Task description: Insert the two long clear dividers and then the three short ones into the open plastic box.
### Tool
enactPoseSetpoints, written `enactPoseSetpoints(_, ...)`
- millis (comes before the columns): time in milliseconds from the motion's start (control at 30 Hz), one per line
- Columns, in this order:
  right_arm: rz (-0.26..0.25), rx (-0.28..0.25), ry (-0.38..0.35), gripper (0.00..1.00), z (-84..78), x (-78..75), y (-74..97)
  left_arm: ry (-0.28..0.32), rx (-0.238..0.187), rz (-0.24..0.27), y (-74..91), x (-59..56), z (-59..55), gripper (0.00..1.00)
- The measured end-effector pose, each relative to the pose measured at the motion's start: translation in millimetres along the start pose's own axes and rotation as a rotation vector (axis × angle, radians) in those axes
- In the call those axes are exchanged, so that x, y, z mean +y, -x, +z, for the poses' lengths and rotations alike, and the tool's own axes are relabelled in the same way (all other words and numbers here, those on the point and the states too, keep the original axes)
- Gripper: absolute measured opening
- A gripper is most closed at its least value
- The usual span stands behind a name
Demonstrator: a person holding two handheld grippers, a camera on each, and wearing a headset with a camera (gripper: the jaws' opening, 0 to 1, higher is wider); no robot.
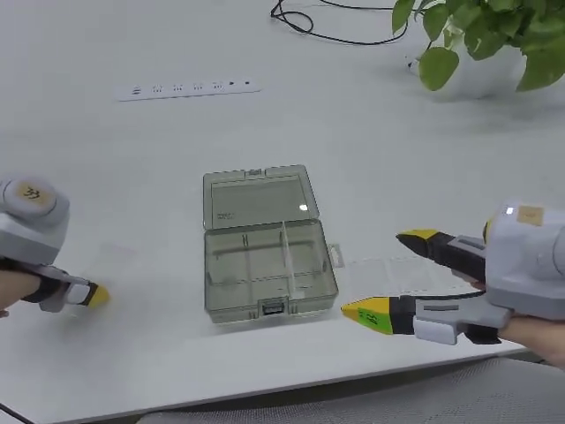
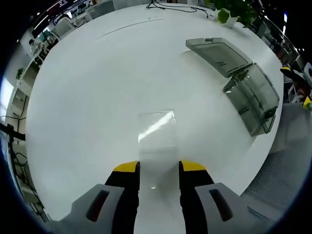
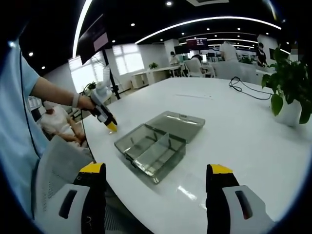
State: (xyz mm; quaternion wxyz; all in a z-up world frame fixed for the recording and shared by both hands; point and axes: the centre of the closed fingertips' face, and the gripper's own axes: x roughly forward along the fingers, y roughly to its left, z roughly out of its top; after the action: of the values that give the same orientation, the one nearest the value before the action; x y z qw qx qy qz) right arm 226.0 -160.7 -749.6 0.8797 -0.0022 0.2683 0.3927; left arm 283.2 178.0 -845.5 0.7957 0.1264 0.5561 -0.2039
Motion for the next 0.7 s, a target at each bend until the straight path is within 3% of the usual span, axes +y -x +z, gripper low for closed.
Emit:
enactPoseSetpoints(233,0.007,0.003,0.003,0.84,2.0,4.5,-3.3,0.044,-0.063,-0.034,10.0,-7.6,1.5,0.30)
enactPoseSetpoints(433,0.020,0.009,-0.001,0.84,1.0,10.9,-6.9,0.064,-0.123,-0.057,20.8,-16.7,9.6,0.30)
enactPoseSetpoints(700,0.045,0.007,-0.021,0.83,8.3,24.0,-15.5,0.153,-0.245,-0.138,37.3,-38.5,32.9,0.30)
